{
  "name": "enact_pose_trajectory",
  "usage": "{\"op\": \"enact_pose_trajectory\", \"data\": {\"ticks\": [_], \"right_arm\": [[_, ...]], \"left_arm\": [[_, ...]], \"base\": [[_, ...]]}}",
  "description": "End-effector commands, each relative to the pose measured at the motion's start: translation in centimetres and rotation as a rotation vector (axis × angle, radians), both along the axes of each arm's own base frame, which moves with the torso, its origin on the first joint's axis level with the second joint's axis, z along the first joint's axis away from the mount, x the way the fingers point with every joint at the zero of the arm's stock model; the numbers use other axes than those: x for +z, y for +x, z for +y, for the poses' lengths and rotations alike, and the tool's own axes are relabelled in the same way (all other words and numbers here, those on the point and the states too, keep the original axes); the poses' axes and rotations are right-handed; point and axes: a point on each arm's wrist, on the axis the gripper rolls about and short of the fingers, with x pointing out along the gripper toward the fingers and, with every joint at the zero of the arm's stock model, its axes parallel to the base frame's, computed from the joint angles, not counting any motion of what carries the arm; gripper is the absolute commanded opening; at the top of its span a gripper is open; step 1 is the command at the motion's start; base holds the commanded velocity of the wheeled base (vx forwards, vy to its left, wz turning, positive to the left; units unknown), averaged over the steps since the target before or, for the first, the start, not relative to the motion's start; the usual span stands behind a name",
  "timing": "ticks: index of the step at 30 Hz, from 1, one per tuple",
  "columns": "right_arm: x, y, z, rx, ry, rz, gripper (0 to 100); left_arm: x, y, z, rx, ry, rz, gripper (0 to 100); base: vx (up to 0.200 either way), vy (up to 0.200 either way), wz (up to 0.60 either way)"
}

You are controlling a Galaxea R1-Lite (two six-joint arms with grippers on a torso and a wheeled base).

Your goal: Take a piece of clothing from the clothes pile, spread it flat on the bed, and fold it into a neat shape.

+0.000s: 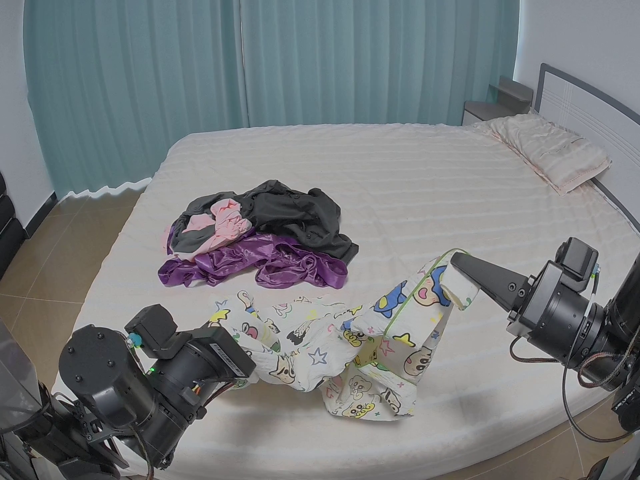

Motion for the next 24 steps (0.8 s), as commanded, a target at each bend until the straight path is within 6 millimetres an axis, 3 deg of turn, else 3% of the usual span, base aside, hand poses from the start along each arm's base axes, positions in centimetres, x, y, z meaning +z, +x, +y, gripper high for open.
{"op": "enact_pose_trajectory", "data": {"ticks": [1, 24], "right_arm": [[0.03, -0.03, -0.05, -0.001, 0.000, -0.002, 0], [0.18, 0.46, -0.66, -0.039, -0.004, -0.016, 0]], "left_arm": [[0.60, -0.01, 0.21, 0.008, -0.029, -0.022, 0], [0.74, -0.02, 0.31, 0.008, -0.033, -0.027, 0]], "base": [[0.000, -0.200, 0.00], [0.000, -0.200, 0.00]]}}
